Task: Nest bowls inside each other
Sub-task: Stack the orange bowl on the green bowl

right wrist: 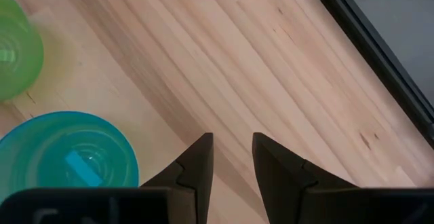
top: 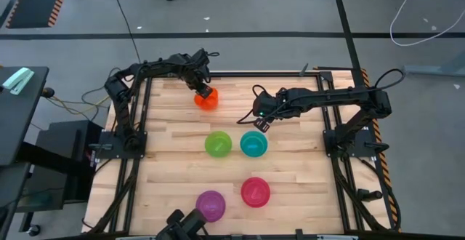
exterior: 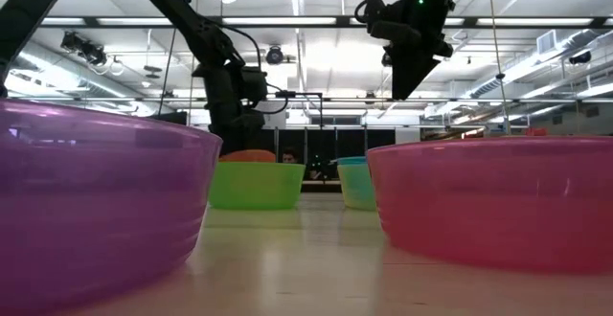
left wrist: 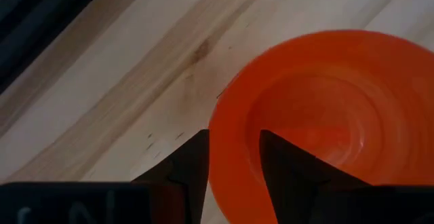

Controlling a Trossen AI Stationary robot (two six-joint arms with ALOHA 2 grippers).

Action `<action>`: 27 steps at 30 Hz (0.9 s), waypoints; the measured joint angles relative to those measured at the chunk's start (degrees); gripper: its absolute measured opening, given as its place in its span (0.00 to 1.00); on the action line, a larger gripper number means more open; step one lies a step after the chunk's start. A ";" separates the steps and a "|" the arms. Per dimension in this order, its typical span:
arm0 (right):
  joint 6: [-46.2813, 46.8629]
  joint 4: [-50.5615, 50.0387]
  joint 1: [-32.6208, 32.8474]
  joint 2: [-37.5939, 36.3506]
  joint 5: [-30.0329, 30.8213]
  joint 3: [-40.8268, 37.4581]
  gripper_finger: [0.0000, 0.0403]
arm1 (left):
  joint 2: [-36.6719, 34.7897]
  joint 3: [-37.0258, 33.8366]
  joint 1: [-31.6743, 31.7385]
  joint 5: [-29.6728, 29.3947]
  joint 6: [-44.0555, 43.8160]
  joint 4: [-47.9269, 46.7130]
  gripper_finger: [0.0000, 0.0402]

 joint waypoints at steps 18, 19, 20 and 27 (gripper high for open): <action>-1.05 0.04 -0.02 0.02 1.42 0.00 0.28 | -0.24 2.05 0.35 -0.23 -1.46 -2.30 0.34; -1.05 0.07 -0.02 0.02 1.42 0.00 0.28 | -0.24 2.05 0.47 -0.34 -1.49 -2.52 0.34; -1.05 0.07 -0.02 0.02 1.42 0.00 0.28 | -0.24 2.05 0.58 -0.91 -1.51 -2.50 0.33; -1.05 0.09 -0.02 0.02 1.42 0.00 0.28 | -0.24 2.04 0.67 -3.64 -1.51 -4.48 0.34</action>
